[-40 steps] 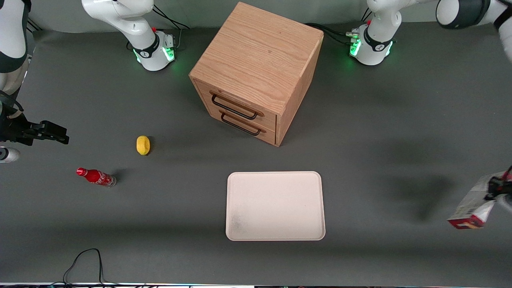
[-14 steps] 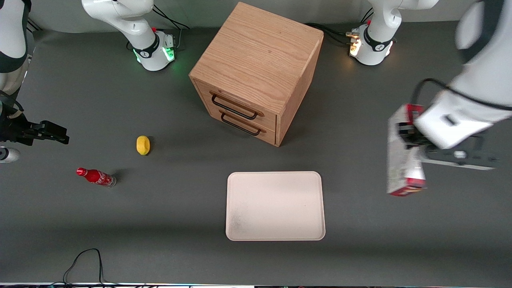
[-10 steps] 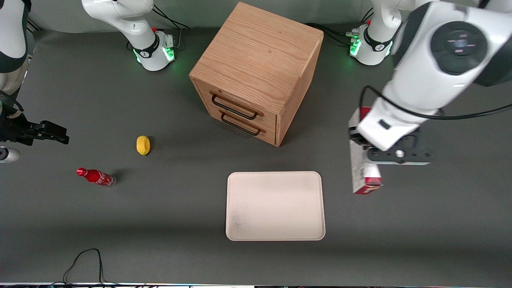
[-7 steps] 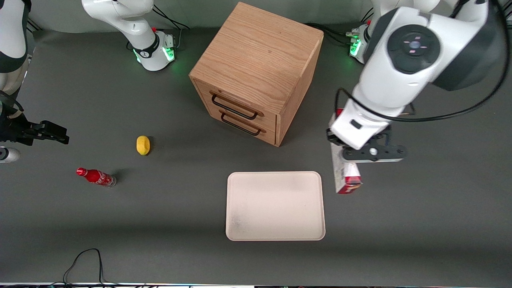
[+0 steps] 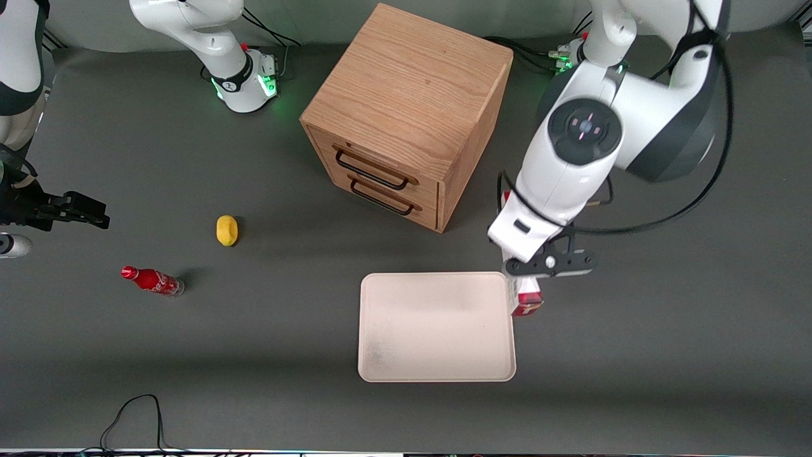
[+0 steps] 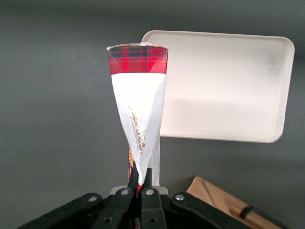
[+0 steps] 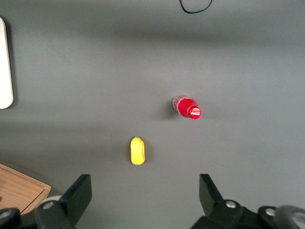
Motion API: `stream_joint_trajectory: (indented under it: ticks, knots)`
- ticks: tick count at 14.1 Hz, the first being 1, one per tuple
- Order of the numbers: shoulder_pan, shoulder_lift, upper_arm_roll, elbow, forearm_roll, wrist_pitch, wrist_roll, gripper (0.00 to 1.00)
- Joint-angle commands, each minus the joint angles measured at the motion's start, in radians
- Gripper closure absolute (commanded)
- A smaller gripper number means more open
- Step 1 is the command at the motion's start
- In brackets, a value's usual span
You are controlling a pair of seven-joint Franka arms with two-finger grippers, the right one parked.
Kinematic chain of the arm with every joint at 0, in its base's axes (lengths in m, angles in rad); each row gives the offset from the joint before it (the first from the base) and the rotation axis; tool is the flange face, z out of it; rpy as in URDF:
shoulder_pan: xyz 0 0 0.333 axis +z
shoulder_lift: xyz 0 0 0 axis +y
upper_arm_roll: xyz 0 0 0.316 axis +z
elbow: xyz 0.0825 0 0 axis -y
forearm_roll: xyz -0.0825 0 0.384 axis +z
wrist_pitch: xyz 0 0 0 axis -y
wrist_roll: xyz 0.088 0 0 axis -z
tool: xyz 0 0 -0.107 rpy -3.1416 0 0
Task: Place red cookie box on tray
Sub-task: 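Carry the upright cookie box over the white tray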
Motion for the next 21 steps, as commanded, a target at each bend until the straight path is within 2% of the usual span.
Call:
stream_joint_trajectory:
  ticks: [1,5,10,21]
  knots:
    - [-0.011,0.094,0.010,0.010,0.017,0.106,-0.018,1.00]
    - [-0.008,0.183,0.016,0.009,0.040,0.198,-0.018,1.00]
    - [0.004,0.223,0.019,-0.056,0.048,0.367,-0.023,1.00]
    - [0.007,0.322,0.019,-0.053,0.048,0.433,-0.023,1.00]
